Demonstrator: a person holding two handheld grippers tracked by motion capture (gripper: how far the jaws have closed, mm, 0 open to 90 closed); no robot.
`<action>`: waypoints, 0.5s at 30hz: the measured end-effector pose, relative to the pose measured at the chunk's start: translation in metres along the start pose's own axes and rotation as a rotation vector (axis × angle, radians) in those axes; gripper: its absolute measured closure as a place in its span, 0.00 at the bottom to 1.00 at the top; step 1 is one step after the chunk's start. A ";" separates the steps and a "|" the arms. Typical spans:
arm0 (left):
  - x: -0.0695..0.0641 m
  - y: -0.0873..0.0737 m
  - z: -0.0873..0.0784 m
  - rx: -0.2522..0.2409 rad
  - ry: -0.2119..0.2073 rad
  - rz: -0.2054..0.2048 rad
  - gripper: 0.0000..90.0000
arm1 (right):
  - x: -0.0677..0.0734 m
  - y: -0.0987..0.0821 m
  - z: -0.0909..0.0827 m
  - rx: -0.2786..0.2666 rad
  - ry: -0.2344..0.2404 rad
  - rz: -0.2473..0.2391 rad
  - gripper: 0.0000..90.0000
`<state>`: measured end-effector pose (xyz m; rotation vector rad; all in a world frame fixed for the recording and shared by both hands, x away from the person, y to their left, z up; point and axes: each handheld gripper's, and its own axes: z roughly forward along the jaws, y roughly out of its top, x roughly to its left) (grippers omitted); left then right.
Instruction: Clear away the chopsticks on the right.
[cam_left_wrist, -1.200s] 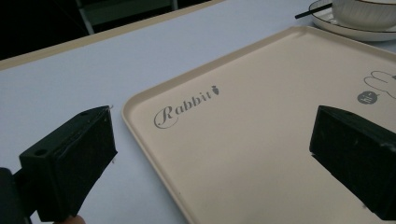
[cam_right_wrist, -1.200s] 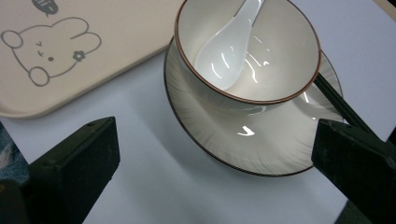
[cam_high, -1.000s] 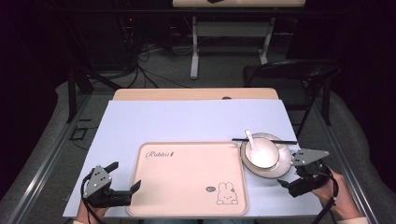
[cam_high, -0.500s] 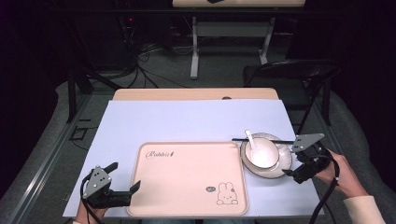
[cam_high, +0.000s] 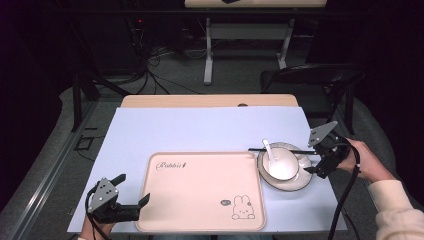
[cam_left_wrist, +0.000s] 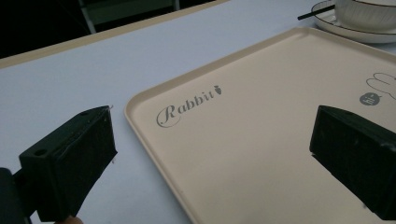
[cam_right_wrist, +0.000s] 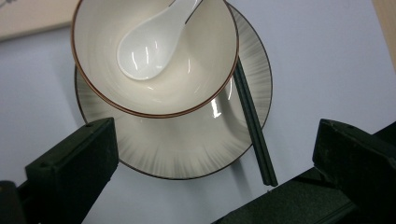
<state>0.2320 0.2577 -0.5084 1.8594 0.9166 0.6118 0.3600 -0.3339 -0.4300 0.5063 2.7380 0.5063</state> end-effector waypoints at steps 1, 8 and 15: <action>0.000 0.000 0.000 0.000 0.000 0.000 0.00 | -0.006 0.002 0.005 0.029 0.011 -0.023 0.00; 0.000 0.000 0.000 0.002 -0.002 -0.001 0.00 | -0.020 0.002 0.020 0.091 0.039 -0.042 0.00; 0.001 0.000 0.001 0.002 -0.001 -0.003 0.00 | -0.031 0.000 0.038 0.132 0.059 -0.070 0.03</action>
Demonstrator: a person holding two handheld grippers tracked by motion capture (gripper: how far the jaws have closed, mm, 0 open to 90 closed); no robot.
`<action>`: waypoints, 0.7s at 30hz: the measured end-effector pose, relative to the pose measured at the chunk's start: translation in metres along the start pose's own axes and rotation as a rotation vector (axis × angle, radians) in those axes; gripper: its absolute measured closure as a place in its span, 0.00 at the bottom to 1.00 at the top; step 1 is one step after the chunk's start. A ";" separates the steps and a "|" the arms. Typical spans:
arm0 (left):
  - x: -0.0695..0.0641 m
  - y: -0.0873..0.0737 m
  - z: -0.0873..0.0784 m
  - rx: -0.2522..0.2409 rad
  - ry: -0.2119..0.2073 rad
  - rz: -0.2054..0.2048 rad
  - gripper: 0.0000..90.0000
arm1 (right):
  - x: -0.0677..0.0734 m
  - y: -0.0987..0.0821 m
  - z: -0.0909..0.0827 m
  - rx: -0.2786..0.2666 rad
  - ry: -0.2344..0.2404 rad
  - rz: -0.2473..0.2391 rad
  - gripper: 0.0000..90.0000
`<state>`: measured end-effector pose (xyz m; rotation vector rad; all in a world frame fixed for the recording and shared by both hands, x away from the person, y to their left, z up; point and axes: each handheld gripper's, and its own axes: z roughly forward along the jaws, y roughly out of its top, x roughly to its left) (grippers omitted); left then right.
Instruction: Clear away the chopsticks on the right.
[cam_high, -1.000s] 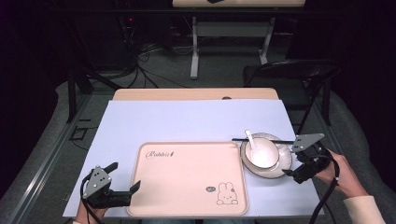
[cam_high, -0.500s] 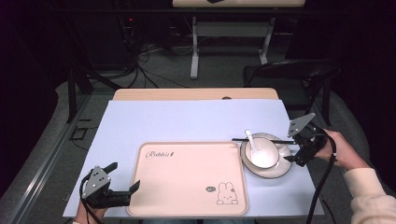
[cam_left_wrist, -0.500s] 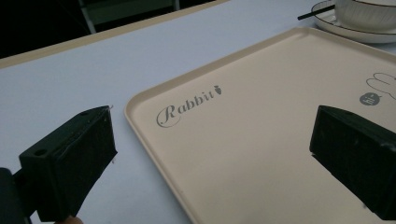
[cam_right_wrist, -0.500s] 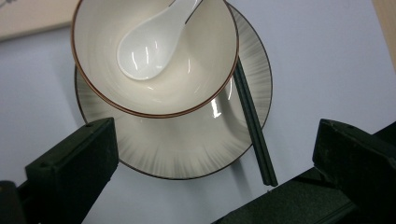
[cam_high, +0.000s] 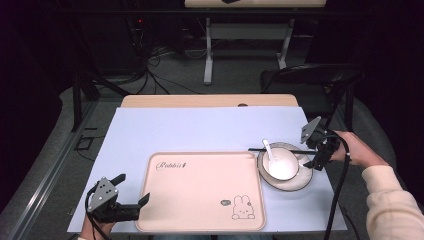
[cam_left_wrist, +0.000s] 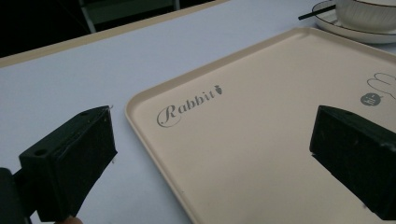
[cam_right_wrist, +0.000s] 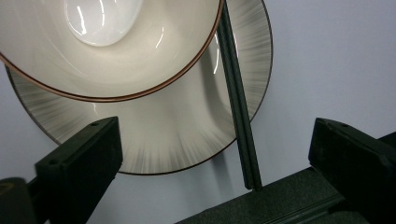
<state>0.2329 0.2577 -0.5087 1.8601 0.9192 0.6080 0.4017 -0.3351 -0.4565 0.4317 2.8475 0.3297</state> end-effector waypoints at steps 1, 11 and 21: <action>0.000 0.000 0.000 0.001 -0.001 -0.001 0.00 | -0.001 0.000 0.002 -0.003 0.008 0.014 0.07; 0.001 0.000 0.000 0.000 -0.001 -0.002 0.00 | -0.011 0.005 0.024 0.055 -0.037 -0.026 0.42; 0.001 -0.001 0.000 -0.001 -0.001 -0.004 0.00 | -0.007 0.011 0.035 0.099 -0.032 -0.096 0.69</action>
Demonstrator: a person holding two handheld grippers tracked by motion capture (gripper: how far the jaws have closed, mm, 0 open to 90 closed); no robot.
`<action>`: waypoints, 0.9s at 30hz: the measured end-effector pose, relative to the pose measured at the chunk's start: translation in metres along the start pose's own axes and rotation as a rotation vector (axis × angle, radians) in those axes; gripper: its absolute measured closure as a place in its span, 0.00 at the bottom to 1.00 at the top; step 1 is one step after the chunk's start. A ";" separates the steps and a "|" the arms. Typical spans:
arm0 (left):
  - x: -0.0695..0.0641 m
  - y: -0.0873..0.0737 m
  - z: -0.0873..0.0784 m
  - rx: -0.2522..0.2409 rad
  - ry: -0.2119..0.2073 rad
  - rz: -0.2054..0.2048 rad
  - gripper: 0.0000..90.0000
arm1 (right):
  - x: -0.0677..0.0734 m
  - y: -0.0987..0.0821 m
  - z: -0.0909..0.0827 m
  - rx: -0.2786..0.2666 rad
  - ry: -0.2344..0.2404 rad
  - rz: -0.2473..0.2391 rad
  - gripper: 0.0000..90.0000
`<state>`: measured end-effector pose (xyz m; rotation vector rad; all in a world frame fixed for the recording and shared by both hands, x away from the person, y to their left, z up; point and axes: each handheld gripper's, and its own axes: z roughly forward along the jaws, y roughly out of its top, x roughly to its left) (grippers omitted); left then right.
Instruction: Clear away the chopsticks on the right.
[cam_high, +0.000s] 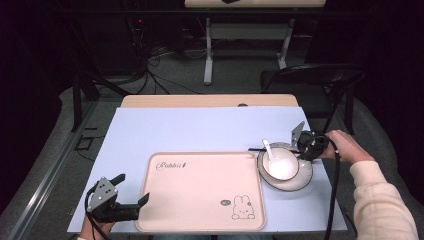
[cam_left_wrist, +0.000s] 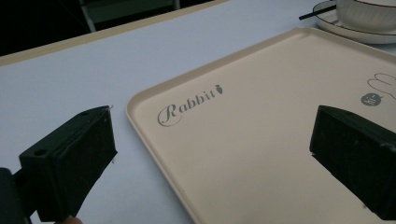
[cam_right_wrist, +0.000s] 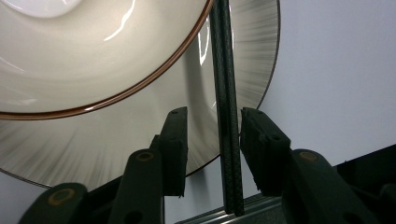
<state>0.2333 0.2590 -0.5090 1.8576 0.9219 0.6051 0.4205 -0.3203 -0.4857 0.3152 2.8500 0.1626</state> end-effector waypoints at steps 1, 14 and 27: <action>0.000 0.000 0.000 0.000 0.001 0.000 0.00 | 0.000 0.001 0.001 0.017 -0.011 -0.012 0.72; 0.000 0.000 0.000 0.002 0.006 0.000 0.00 | 0.001 0.006 0.013 0.079 -0.004 -0.058 0.83; 0.000 0.000 0.000 0.004 0.006 0.002 0.00 | 0.002 0.006 0.013 0.092 -0.010 -0.075 0.94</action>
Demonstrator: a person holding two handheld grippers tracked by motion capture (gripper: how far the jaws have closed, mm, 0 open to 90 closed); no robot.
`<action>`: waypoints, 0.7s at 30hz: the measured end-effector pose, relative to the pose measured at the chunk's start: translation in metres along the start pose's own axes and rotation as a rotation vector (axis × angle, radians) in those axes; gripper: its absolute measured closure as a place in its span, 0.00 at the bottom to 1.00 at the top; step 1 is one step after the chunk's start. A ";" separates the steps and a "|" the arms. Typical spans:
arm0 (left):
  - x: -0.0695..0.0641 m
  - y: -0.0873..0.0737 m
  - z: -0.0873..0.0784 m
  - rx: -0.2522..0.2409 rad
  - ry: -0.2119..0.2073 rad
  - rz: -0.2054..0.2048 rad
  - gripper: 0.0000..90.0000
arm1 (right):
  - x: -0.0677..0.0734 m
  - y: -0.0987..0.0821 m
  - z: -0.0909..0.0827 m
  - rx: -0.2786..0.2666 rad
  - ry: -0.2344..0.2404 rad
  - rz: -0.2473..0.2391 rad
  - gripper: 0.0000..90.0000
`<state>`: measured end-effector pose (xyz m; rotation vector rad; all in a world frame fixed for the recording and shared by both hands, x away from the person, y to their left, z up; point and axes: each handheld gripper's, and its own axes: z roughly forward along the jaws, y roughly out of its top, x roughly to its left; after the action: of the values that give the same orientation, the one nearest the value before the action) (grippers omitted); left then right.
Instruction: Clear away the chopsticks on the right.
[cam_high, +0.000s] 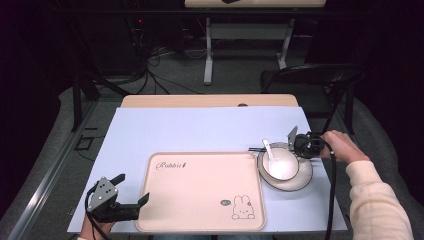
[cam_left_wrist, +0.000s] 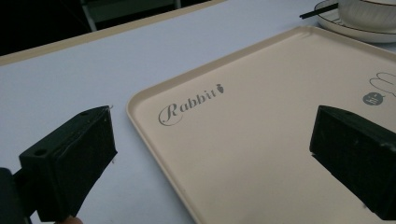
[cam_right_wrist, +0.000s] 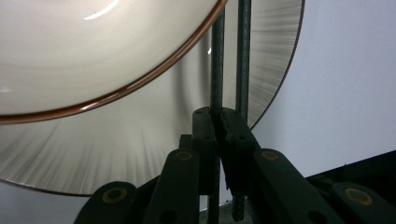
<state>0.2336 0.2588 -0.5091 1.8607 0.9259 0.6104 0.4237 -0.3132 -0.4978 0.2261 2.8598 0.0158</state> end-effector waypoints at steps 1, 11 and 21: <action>0.000 0.000 0.000 0.000 0.000 0.000 0.00 | -0.001 0.000 -0.002 -0.004 -0.004 -0.018 0.94; 0.000 0.000 0.000 0.000 0.000 0.001 0.00 | -0.005 -0.004 -0.019 -0.033 -0.039 0.031 0.94; 0.000 0.000 0.000 -0.001 0.001 0.001 0.00 | -0.017 -0.006 -0.035 -0.034 -0.076 0.069 0.94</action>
<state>0.2333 0.2589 -0.5089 1.8606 0.9252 0.6118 0.4297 -0.3212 -0.4601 0.3122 2.7731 0.0675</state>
